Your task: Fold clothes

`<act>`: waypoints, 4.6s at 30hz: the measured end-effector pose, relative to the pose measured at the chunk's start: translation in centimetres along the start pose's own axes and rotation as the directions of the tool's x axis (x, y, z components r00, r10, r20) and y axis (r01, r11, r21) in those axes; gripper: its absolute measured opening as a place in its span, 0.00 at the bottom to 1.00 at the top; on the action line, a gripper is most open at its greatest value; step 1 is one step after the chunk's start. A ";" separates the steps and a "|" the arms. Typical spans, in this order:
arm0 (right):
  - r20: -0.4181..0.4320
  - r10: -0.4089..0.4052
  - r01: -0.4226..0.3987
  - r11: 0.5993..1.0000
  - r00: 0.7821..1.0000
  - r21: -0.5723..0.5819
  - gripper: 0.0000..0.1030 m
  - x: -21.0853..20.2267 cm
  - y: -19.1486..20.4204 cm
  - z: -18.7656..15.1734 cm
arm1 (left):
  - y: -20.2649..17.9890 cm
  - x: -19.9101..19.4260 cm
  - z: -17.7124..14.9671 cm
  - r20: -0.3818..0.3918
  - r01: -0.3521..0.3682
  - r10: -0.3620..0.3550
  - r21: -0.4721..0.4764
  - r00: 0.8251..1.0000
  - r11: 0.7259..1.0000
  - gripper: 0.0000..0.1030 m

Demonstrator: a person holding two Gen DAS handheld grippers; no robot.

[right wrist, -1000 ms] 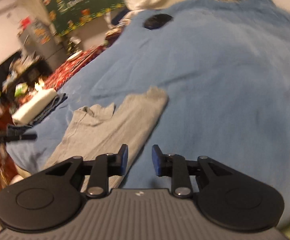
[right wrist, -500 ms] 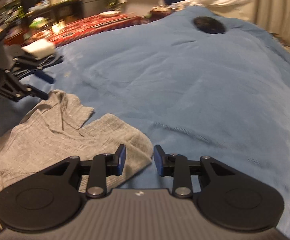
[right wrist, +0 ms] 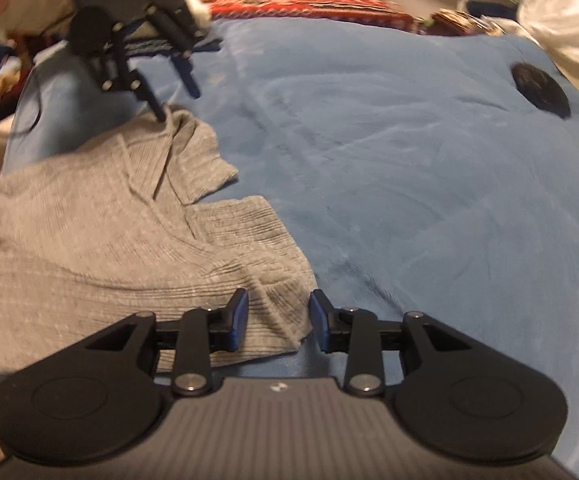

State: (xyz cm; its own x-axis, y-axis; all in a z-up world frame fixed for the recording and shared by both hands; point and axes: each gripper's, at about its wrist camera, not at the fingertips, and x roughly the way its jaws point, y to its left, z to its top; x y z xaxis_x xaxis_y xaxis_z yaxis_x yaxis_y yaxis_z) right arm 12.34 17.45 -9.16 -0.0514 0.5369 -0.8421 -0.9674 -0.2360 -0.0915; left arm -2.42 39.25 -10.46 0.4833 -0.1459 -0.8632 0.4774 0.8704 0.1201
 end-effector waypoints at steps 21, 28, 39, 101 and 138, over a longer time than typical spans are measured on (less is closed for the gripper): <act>0.118 -0.122 0.088 0.960 0.985 0.264 0.09 -1.8 -2.9 0.2 | 0.5 -0.9 1.3 0.019 -0.261 0.273 -0.237 0.962 0.936 0.10; 0.122 -0.205 0.153 0.927 0.971 0.344 0.09 -0.1 -6.1 0.8 | 4.5 1.9 2.0 -0.046 -0.342 0.351 -0.370 0.935 0.864 0.10; 0.050 -0.282 0.241 0.890 0.958 0.387 0.22 2.8 -7.6 0.0 | 7.7 4.9 1.5 -0.138 -0.410 0.396 -0.484 0.908 0.773 0.16; 0.142 -0.489 0.202 0.584 0.861 0.787 0.28 -1.5 8.6 -5.0 | 1.7 1.4 -6.3 0.059 -0.138 0.407 -0.888 0.912 0.438 0.04; 0.144 -0.441 0.226 0.680 0.886 0.698 0.07 -2.2 17.3 -9.7 | -7.3 -2.1 -9.0 0.169 0.001 0.337 -0.895 0.926 0.447 0.15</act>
State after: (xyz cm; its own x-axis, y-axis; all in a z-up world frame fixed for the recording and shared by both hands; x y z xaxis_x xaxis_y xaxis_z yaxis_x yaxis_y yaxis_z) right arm -1.90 4.38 -14.07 0.3459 0.6962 -0.6291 -0.8423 0.5258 0.1187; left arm -13.50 37.45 -13.88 0.7324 0.0783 -0.6764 -0.4429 0.8093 -0.3859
